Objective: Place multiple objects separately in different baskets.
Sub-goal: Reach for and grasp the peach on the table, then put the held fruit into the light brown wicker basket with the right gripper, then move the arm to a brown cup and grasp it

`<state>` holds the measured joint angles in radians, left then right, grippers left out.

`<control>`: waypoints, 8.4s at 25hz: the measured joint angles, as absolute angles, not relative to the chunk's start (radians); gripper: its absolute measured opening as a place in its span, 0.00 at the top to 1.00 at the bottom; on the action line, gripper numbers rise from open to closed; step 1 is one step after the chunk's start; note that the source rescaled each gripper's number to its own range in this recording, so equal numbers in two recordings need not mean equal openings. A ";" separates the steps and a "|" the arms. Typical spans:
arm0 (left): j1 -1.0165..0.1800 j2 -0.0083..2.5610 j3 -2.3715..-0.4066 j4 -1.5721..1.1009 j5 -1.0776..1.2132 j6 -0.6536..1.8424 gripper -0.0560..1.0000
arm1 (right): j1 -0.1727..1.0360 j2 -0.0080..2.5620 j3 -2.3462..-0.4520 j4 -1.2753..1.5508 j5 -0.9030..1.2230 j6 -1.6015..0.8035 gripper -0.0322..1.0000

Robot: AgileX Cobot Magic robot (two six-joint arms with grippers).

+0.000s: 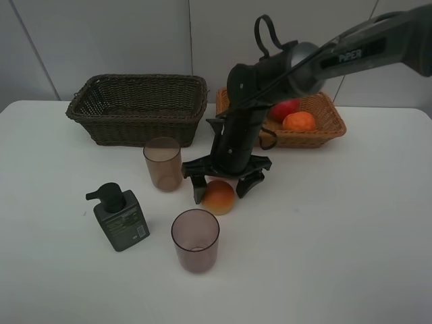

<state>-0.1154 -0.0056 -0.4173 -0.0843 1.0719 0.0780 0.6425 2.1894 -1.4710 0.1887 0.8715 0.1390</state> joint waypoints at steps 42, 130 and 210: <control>-0.115 -0.006 -0.417 -0.084 1.072 0.078 0.07 | 0.643 2.185 -1.471 0.196 0.902 0.077 0.93; -0.115 -0.006 -0.417 -0.084 1.072 0.078 0.07 | 0.330 2.191 -1.829 0.072 0.829 -0.300 0.40; -0.115 -0.006 -0.417 -0.084 1.072 0.078 0.07 | -0.038 0.240 -0.550 0.099 0.974 -0.138 0.07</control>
